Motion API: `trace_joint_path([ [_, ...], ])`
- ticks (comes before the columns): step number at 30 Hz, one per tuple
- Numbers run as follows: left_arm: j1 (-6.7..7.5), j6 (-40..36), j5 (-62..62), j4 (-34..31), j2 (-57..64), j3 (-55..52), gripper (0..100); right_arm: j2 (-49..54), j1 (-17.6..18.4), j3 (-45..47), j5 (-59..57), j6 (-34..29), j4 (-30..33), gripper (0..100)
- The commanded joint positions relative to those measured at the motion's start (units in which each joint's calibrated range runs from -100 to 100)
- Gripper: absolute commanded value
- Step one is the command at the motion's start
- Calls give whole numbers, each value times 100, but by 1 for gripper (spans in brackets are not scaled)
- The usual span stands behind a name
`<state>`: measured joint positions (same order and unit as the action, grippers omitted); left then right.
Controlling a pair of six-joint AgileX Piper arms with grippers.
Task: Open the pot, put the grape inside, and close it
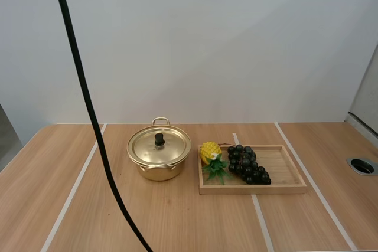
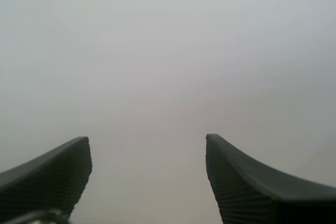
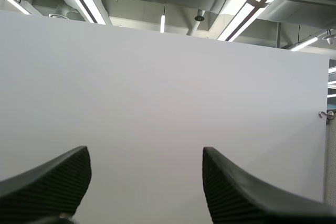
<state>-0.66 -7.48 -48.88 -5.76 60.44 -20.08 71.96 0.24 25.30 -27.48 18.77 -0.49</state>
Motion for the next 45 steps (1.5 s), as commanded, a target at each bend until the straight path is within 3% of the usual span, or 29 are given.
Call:
trace_joint_path([
  [1,-103,205,-105,259,-57,44,100,13,6,-62,-39,37,-6,100],
  [5,-135,1332,-678,954,-249,44,100,-36,6,-62,-252,408,-6,100],
  [9,-135,2232,-1585,1705,-600,44,100,-173,6,-90,-1302,626,-6,100],
  [20,-135,2903,-3466,2089,-1995,44,100,-598,6,-90,-3285,897,-176,100],
  [26,-115,3519,-4075,2536,-2797,44,100,-613,6,-90,-3540,941,-353,100],
  [35,-100,4107,-4316,2599,-3930,44,100,-613,6,-90,-3784,1067,-379,100],
  [38,-12,4169,-4372,2552,-4245,44,100,-613,6,-90,-3784,1067,-379,100],
  [45,514,3980,-4170,1493,-4715,44,100,-721,6,-90,-4078,1178,-379,100],
])
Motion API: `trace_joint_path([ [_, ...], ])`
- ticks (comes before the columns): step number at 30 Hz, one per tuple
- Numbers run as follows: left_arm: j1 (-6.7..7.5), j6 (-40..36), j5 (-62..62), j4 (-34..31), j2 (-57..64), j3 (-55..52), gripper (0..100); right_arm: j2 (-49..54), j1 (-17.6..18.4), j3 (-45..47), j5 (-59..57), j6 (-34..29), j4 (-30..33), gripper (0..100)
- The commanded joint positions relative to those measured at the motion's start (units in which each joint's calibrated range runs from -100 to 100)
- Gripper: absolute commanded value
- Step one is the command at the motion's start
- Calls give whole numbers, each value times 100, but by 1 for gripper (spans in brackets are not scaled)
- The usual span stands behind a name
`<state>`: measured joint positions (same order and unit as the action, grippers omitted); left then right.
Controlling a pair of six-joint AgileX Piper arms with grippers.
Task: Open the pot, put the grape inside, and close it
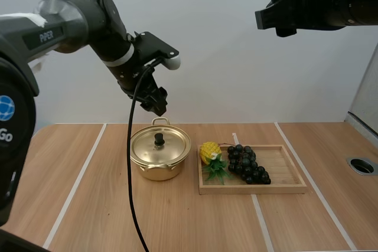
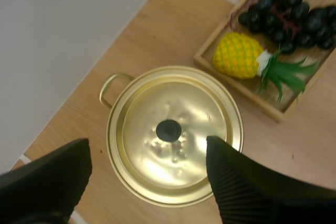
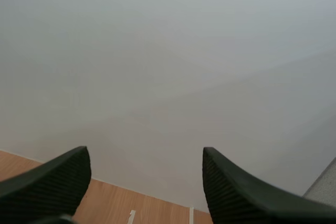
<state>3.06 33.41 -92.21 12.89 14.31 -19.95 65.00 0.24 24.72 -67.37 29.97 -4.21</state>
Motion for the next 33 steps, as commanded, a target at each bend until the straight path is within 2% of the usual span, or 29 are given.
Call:
trace_joint_path([
  [1,182,-135,162,-449,-172,30,100,-38,6,-32,-105,57,-7,100],
  [4,222,-135,64,-489,-396,30,100,-31,6,-32,-131,57,4,100],
  [23,225,163,-18,-712,-1425,44,100,-41,6,-32,-358,57,-17,100],
  [33,225,174,-285,-586,-1900,632,100,-192,6,-32,-396,57,-15,100],
])
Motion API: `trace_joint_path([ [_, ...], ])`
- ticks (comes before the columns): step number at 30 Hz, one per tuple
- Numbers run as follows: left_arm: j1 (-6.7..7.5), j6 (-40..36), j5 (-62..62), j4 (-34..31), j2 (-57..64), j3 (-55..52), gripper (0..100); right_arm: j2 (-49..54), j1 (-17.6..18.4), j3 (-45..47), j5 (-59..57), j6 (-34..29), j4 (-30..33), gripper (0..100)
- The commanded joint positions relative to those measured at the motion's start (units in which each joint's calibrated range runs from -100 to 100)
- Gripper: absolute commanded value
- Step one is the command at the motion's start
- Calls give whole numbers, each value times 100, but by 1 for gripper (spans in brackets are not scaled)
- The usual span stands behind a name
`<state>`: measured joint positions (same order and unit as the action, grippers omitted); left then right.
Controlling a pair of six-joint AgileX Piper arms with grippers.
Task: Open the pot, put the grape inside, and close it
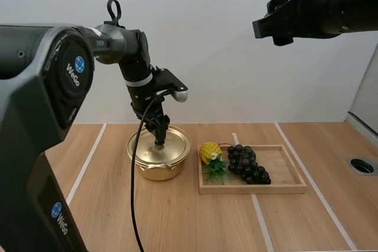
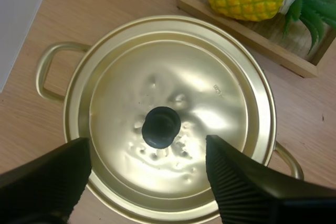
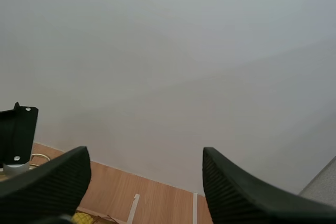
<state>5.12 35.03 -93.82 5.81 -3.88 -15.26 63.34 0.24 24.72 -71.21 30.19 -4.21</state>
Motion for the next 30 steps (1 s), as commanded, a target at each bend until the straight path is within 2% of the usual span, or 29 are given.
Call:
trace_joint_path([
  [1,19,13,-139,122,-120,196,100,-40,6,-32,-11,36,-15,100],
  [5,44,55,-156,200,-199,209,100,-53,6,-32,-11,36,-15,100],
  [13,329,-93,32,-154,-366,209,100,-51,6,-32,-150,36,-3,100],
  [22,320,-335,102,-581,-366,209,100,-51,6,-32,-216,36,-14,100],
  [30,307,-394,120,-489,-366,209,100,-51,6,-32,-216,36,-14,100],
])
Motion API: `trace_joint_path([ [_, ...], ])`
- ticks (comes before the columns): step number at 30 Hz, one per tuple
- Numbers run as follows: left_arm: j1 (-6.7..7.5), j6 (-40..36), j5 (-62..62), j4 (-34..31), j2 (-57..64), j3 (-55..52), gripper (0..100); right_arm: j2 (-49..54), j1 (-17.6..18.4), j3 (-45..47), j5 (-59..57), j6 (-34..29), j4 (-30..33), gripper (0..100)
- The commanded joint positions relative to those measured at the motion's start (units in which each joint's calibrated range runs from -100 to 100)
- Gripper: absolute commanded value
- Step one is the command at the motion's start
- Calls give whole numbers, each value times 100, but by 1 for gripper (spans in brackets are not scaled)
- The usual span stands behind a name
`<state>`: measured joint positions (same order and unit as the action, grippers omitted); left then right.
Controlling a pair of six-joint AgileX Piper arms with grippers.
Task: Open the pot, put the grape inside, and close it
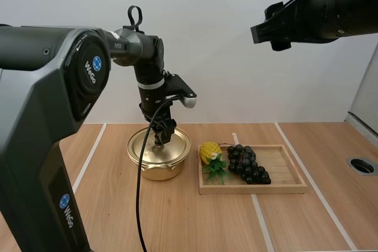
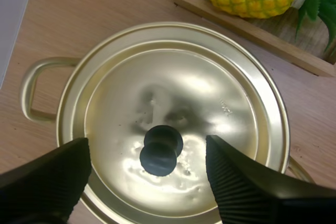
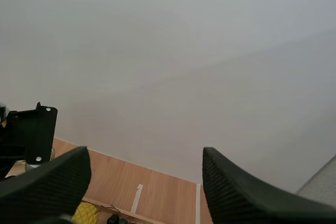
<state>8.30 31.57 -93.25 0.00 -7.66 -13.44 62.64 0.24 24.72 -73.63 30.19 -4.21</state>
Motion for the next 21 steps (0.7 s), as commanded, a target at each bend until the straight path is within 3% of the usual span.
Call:
trace_joint_path([
  [1,-31,-49,63,104,0,27,100,19,6,-32,27,36,-14,100],
  [21,-37,-49,34,306,-507,27,100,19,6,-32,27,36,-14,100],
])
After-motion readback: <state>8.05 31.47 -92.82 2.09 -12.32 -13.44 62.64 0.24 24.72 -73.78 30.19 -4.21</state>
